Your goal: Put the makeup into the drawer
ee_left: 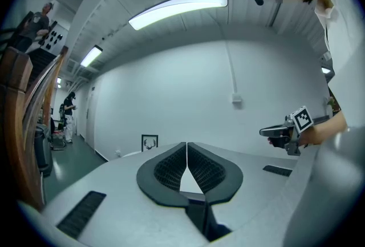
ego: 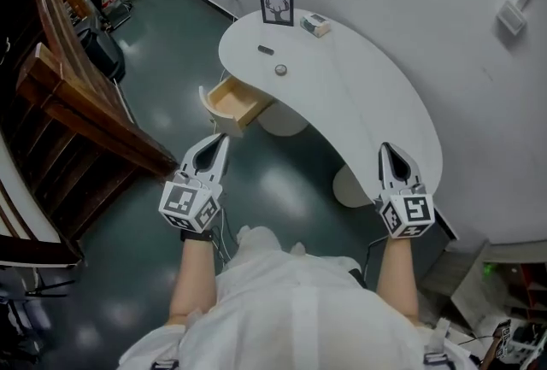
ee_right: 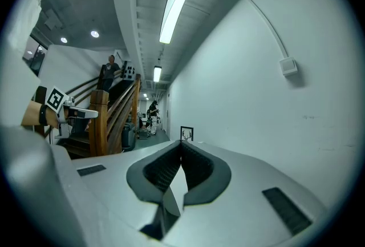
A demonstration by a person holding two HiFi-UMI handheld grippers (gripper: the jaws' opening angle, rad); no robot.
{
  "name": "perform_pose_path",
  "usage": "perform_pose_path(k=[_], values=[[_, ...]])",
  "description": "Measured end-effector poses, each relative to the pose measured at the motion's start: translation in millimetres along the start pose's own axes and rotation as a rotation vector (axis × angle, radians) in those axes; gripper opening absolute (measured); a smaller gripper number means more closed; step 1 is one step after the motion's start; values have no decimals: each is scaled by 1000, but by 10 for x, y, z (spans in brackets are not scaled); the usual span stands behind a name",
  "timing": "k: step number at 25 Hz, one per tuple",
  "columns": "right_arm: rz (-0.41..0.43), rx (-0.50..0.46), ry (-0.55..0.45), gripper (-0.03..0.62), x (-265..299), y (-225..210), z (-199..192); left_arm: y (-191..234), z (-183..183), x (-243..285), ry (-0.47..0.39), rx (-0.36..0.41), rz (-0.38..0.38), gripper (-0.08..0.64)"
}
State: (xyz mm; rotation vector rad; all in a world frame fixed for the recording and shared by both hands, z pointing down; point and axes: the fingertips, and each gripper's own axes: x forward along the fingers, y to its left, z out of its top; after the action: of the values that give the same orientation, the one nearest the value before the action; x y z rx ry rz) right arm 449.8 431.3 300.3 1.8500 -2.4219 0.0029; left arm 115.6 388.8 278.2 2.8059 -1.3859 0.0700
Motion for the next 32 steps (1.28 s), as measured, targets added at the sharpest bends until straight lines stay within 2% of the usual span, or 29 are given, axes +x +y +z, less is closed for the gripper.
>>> perform_pose_path(k=[7,14,22,32], values=[[35,6,13,9,236,71,-57,231,-99,-135,13,-21,58,20],[61,-2,26,9,840,257,-48,812,-175,29,12,-38,92,20],[54,-12,39,9,1852,518,101,1772,-165,489,19,-48,60,20],[30,-14,54,9,2874,963,196,2773,-102,907,10,-14,-16,20]])
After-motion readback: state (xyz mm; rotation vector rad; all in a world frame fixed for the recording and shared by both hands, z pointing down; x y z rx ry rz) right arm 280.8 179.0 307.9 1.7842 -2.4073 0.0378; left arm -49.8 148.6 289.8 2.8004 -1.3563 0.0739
